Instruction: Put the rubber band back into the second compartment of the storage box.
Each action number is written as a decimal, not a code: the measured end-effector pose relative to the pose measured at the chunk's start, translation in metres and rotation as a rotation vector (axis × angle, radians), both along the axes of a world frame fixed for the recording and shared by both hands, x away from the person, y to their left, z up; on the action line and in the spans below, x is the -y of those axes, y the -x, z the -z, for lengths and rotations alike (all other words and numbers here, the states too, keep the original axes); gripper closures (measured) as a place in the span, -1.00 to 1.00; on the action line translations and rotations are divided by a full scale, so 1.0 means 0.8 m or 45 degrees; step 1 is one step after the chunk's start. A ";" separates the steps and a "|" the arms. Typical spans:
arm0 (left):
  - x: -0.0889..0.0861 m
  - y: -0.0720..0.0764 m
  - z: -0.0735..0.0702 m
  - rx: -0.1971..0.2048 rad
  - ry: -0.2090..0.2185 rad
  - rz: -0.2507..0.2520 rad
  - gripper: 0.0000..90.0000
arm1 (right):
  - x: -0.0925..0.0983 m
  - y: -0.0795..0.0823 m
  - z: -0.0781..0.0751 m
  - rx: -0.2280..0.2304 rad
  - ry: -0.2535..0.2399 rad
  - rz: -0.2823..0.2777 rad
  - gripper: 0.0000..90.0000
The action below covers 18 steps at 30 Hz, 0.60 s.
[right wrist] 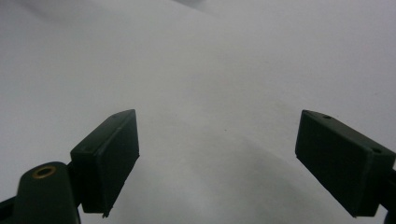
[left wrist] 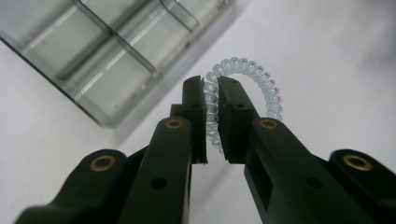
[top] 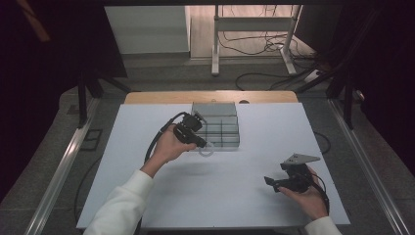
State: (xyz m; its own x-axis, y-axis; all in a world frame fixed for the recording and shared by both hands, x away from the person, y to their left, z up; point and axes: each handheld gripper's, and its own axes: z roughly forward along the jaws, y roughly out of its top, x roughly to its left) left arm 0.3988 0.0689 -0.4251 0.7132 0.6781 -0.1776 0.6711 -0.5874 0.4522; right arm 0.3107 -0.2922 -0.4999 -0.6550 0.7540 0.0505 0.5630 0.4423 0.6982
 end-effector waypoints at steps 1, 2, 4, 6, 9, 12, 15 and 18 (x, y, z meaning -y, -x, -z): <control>0.001 -0.003 0.000 -0.001 0.000 -0.001 0.82 | 0.000 0.000 0.000 -0.001 0.000 0.000 -0.69; 0.003 -0.006 0.001 -0.004 -0.002 0.002 0.82 | 0.000 0.000 0.000 -0.002 0.000 0.001 -0.69; 0.006 -0.013 0.002 -0.007 -0.014 0.011 0.82 | 0.000 0.001 0.000 -0.001 -0.001 -0.001 -0.69; 0.009 -0.019 0.003 -0.010 -0.010 0.009 0.82 | 0.000 0.001 0.000 0.001 -0.003 -0.001 -0.69; 0.012 -0.026 0.004 -0.005 -0.004 -0.001 0.82 | 0.001 0.001 -0.001 0.003 -0.006 0.000 -0.69; 0.016 -0.035 0.005 -0.013 -0.001 -0.003 0.82 | 0.001 0.001 -0.001 0.005 -0.010 -0.002 -0.69; 0.018 -0.042 0.005 -0.028 0.008 -0.008 0.82 | 0.001 0.001 -0.001 0.007 -0.012 -0.005 -0.69; 0.019 -0.050 0.006 -0.034 0.009 -0.024 0.82 | 0.000 0.002 -0.001 0.009 -0.011 -0.011 -0.69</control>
